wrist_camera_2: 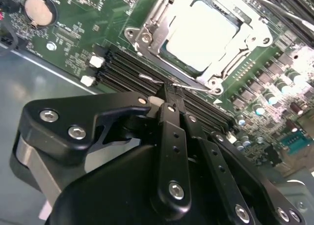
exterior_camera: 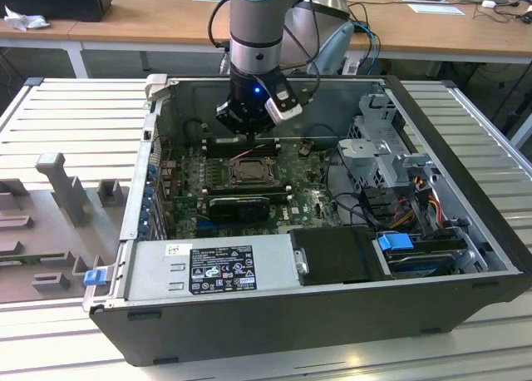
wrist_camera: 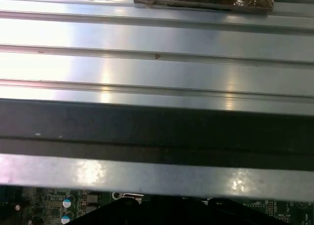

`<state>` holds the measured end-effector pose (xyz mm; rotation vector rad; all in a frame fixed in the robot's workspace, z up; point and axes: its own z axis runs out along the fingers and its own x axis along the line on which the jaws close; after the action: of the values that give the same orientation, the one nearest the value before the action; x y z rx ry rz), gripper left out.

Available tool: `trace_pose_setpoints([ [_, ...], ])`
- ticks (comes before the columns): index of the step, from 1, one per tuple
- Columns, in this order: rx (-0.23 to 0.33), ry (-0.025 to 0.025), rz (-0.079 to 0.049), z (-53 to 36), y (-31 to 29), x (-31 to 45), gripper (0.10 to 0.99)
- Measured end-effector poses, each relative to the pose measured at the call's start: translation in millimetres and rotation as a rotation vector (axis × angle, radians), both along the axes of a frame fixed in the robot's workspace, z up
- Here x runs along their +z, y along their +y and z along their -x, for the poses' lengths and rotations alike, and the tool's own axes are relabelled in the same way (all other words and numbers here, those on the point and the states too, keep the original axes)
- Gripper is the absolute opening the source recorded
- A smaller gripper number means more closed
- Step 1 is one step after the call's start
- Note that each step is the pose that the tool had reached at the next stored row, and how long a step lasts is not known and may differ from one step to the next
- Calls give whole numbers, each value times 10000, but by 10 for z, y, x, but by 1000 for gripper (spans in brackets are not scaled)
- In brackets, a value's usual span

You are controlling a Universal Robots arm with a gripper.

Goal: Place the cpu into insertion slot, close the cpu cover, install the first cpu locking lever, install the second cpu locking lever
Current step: 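Install the first cpu locking lever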

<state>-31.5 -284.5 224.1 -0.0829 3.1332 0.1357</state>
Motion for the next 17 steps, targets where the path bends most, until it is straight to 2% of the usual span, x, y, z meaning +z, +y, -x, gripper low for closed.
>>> trace_pose_setpoints([
  [10,0,0,1,-114,3,-61,106],
  [17,-1,0,1,-153,5,-152,106],
])
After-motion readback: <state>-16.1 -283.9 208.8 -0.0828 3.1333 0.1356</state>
